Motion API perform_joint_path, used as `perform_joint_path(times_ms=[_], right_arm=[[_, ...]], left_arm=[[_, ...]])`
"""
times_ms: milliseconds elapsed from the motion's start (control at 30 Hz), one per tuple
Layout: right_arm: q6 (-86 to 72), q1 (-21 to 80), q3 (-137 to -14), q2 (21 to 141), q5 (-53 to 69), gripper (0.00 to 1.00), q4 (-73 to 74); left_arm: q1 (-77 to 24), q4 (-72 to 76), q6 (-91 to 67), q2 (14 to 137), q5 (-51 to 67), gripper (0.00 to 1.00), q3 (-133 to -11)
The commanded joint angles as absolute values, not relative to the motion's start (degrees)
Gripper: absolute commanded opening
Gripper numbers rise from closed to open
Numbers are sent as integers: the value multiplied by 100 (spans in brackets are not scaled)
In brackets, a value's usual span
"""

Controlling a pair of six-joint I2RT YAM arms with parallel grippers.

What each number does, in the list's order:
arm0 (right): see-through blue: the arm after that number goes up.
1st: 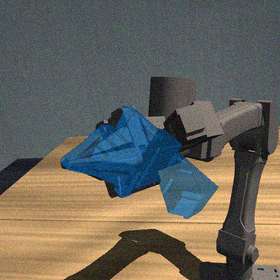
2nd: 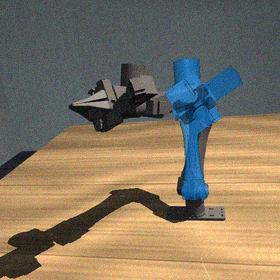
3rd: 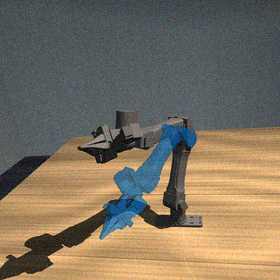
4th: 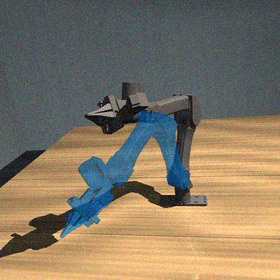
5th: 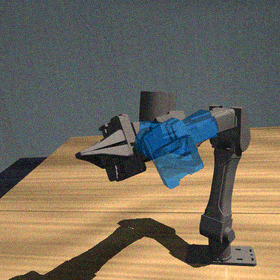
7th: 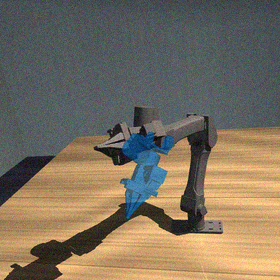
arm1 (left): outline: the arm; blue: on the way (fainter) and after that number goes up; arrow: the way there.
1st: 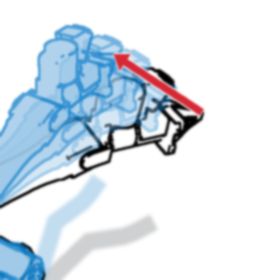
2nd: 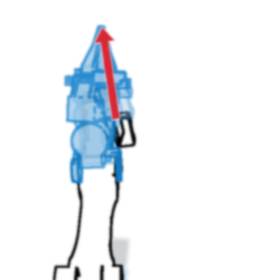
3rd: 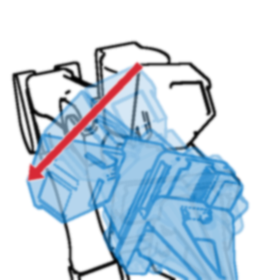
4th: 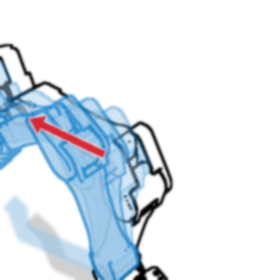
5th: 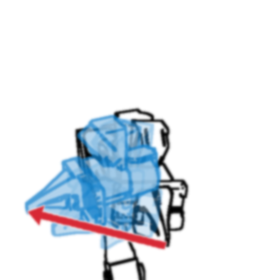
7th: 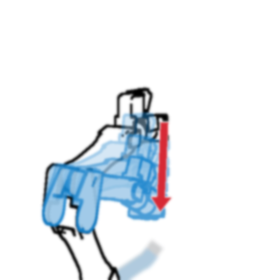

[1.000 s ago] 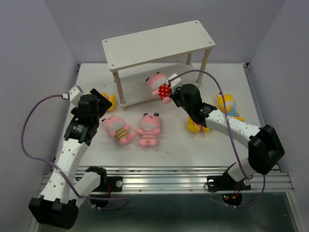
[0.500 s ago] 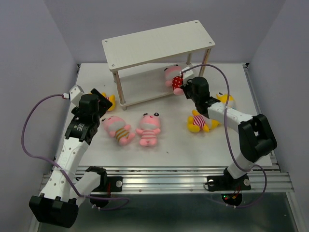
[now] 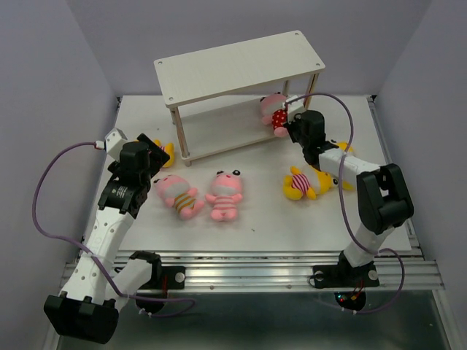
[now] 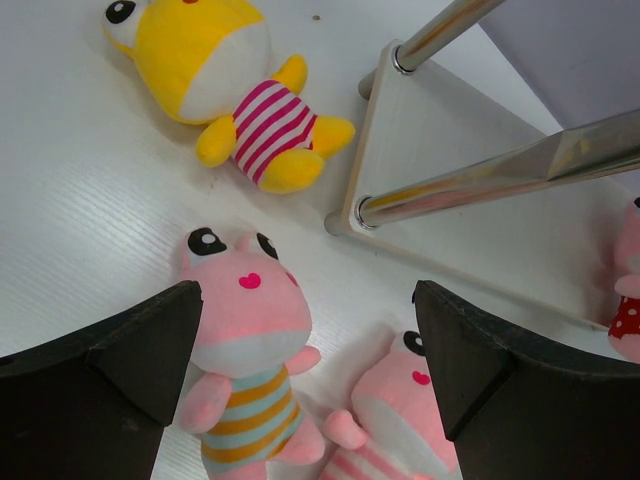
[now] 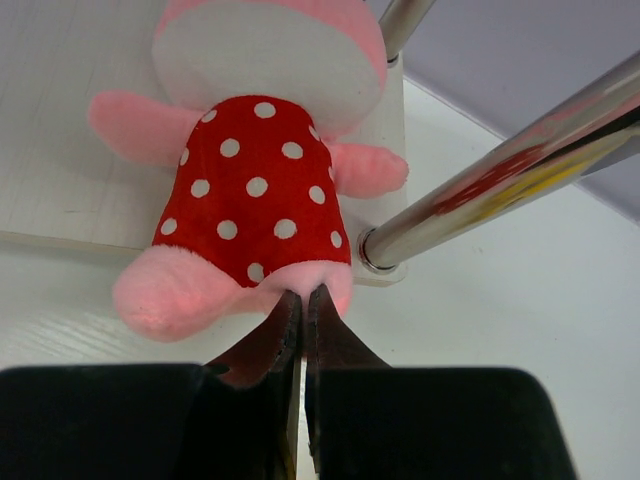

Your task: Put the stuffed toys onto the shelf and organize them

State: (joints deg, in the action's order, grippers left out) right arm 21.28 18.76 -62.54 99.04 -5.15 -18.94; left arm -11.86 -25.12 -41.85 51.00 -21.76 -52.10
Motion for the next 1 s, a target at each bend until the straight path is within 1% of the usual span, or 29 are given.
perform_joint_path(times_ms=[0, 267, 567, 600, 633, 767, 967], right_arm=[[2171, 1811, -6662, 10036, -413, 1, -2496], [2004, 1705, -6820, 10388, -343, 1, -2742], [1863, 1652, -6908, 10503, -308, 1, -2751], [1855, 1652, -6908, 10503, -325, 5, -2751], [1837, 1652, -6908, 10503, -334, 6, -2751], [1758, 1652, -6917, 10477, -325, 16, -2742], [1767, 1600, -6952, 10494, -343, 18, -2733]], left_arm=[[-1160, -2443, -4096, 5124, -2338, 99, -5265], [-1160, -2443, -4096, 5124, -2329, 99, -5265], [-1160, -2443, -4096, 5124, -2338, 99, -5273], [-1151, -2443, -4096, 5124, -2338, 99, -5265], [-1160, -2443, -4096, 5124, -2338, 99, -5265], [-1151, -2417, -4078, 5142, -2329, 99, -5256], [-1160, -2434, -4069, 5159, -2303, 99, -5282]])
